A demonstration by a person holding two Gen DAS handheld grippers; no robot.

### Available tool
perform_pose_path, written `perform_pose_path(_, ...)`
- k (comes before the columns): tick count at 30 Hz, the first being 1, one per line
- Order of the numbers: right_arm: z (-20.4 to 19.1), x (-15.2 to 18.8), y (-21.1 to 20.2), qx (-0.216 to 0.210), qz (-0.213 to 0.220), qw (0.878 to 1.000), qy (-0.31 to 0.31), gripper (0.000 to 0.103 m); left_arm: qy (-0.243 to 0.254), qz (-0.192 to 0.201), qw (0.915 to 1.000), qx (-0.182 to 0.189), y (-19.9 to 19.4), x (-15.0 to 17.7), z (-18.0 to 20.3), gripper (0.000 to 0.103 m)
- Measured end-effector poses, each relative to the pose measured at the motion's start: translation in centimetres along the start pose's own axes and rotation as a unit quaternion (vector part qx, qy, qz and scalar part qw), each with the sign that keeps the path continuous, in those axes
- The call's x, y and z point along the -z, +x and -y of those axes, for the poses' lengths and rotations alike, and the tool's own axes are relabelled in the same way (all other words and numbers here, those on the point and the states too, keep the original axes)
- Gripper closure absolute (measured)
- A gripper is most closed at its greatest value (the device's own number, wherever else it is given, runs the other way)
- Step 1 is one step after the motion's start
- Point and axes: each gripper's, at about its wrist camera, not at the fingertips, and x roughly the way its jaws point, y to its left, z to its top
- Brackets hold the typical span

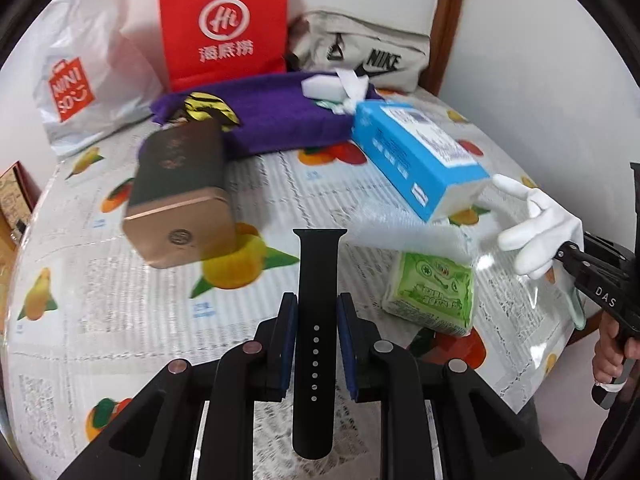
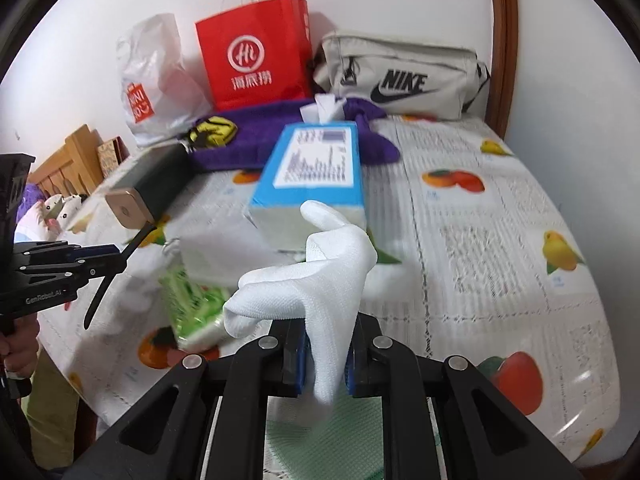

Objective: Organize soft objects
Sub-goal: 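Carry the white glove and black strap over the purple towel with both tools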

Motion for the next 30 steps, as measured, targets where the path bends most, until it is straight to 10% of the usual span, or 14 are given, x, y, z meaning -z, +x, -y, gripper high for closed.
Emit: perform_pose_path(30, -3.7, -13.8, 1.3, -0.097, 0.052, 0.994, -0.027, 0.088, -0.060, 0.064, 0.9951, -0.046, -2.9, -10.6, -5.0, 0.084)
